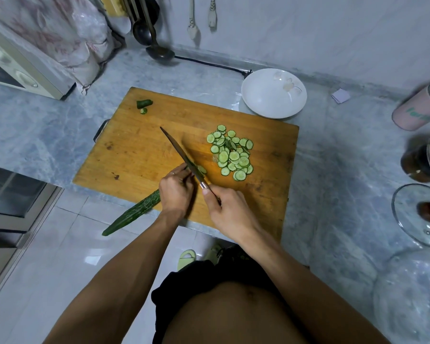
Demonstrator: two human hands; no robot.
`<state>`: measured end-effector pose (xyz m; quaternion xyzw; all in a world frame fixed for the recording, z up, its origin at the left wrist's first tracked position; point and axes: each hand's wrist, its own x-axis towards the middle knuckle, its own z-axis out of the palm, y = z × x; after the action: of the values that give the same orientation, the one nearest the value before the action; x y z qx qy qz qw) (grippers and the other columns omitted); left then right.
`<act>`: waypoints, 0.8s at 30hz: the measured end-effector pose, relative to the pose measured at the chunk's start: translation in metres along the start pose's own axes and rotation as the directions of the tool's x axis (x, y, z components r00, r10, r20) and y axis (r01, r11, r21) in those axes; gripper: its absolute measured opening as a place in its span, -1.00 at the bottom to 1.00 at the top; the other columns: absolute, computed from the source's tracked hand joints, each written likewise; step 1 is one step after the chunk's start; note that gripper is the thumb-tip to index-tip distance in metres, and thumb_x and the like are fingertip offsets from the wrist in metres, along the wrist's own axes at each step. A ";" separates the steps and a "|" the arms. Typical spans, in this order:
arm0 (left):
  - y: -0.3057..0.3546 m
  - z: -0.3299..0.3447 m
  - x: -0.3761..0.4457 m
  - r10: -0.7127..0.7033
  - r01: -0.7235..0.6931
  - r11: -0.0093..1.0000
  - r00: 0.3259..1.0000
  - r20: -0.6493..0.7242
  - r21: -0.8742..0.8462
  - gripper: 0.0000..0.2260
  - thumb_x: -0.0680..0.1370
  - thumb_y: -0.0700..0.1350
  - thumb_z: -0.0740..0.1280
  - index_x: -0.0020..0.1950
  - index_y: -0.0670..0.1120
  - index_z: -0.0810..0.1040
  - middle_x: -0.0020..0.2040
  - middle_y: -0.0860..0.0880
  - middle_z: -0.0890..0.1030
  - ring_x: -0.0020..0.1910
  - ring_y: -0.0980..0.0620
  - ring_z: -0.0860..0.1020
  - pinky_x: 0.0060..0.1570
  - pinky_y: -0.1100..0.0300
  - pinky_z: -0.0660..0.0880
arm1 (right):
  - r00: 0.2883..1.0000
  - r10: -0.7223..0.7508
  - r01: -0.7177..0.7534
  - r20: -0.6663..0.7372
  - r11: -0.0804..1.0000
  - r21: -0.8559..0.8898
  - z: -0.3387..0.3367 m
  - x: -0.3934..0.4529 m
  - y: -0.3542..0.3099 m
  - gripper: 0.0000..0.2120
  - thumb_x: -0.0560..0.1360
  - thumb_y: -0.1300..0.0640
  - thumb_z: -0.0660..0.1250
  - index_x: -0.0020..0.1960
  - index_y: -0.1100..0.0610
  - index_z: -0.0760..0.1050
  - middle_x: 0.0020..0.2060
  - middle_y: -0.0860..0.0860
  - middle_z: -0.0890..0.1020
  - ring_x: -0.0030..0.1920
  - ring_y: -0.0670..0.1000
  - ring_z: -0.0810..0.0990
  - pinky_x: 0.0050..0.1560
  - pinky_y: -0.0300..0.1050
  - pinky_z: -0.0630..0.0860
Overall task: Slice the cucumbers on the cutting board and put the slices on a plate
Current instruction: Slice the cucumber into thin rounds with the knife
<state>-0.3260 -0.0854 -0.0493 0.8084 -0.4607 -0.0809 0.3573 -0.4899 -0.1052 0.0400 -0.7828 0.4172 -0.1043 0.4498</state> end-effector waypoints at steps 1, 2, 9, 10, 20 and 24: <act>0.001 0.000 0.000 -0.004 0.004 1.000 1.000 -0.006 0.003 -0.75 0.40 -0.27 0.27 -0.06 -0.17 0.71 0.08 -0.07 0.69 -0.12 -0.10 0.67 -0.18 0.24 0.50 | 1.000 -0.002 0.002 0.000 1.000 0.003 0.000 -0.001 -0.001 -0.75 0.68 -0.03 0.14 -0.16 -0.02 0.36 -0.46 -0.07 0.33 -0.29 0.09 0.33 -0.26 -0.09 0.27; 0.000 0.000 0.000 -0.007 0.007 1.000 1.000 -0.013 0.005 -0.76 0.40 -0.27 0.27 -0.07 -0.17 0.71 0.06 -0.07 0.69 -0.13 -0.10 0.67 -0.20 0.24 0.49 | 1.000 -0.003 0.003 0.000 1.000 0.006 0.000 -0.002 -0.002 -0.74 0.68 -0.04 0.14 -0.17 -0.01 0.36 -0.46 -0.07 0.32 -0.30 0.09 0.33 -0.27 -0.08 0.27; -0.001 0.001 -0.001 -0.029 0.029 1.000 0.999 -0.030 0.008 -0.79 0.40 -0.29 0.30 -0.08 -0.18 0.71 0.03 -0.11 0.70 -0.18 -0.13 0.66 -0.23 0.25 0.46 | 1.000 -0.018 0.018 -0.007 1.000 0.003 -0.001 -0.007 -0.005 -0.73 0.68 -0.02 0.14 -0.19 0.00 0.34 -0.48 -0.07 0.31 -0.35 0.08 0.30 -0.29 -0.07 0.24; 0.000 0.001 -0.001 -0.029 0.029 1.000 0.999 -0.030 0.008 -0.80 0.41 -0.30 0.31 -0.08 -0.19 0.71 0.01 -0.12 0.70 -0.17 -0.14 0.66 -0.23 0.26 0.45 | 1.000 -0.019 0.019 -0.008 1.000 0.003 -0.001 -0.007 -0.006 -0.72 0.68 -0.02 0.14 -0.19 0.00 0.34 -0.48 -0.07 0.32 -0.37 0.07 0.31 -0.29 -0.08 0.23; 0.002 0.001 -0.002 -0.050 0.050 0.999 0.997 -0.051 -0.013 -0.78 0.41 -0.21 0.24 -0.19 -0.22 0.67 -0.14 -0.18 0.69 -0.30 -0.18 0.61 -0.33 0.27 0.30 | 0.999 0.032 -0.033 0.017 0.999 0.038 0.004 -0.003 -0.009 -0.72 0.69 -0.02 0.13 -0.18 0.03 0.36 -0.48 -0.08 0.33 -0.43 -0.05 0.31 -0.31 -0.11 0.20; 0.000 0.003 -0.001 -0.041 0.040 0.999 0.999 -0.033 -0.034 -0.78 0.43 -0.23 0.26 -0.11 -0.22 0.70 0.01 -0.13 0.70 -0.18 -0.11 0.66 -0.24 0.28 0.44 | 0.999 0.044 -0.042 -0.021 0.995 0.086 0.008 0.000 -0.005 -0.71 0.68 0.00 0.14 -0.14 0.08 0.46 -0.48 -0.09 0.35 -0.46 -0.08 0.32 -0.33 -0.15 0.22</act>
<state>-0.3281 -0.0865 -0.0516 0.8127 -0.4368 -0.0821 0.3767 -0.4829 -0.0993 0.0393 -0.7523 0.4342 -0.1215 0.4804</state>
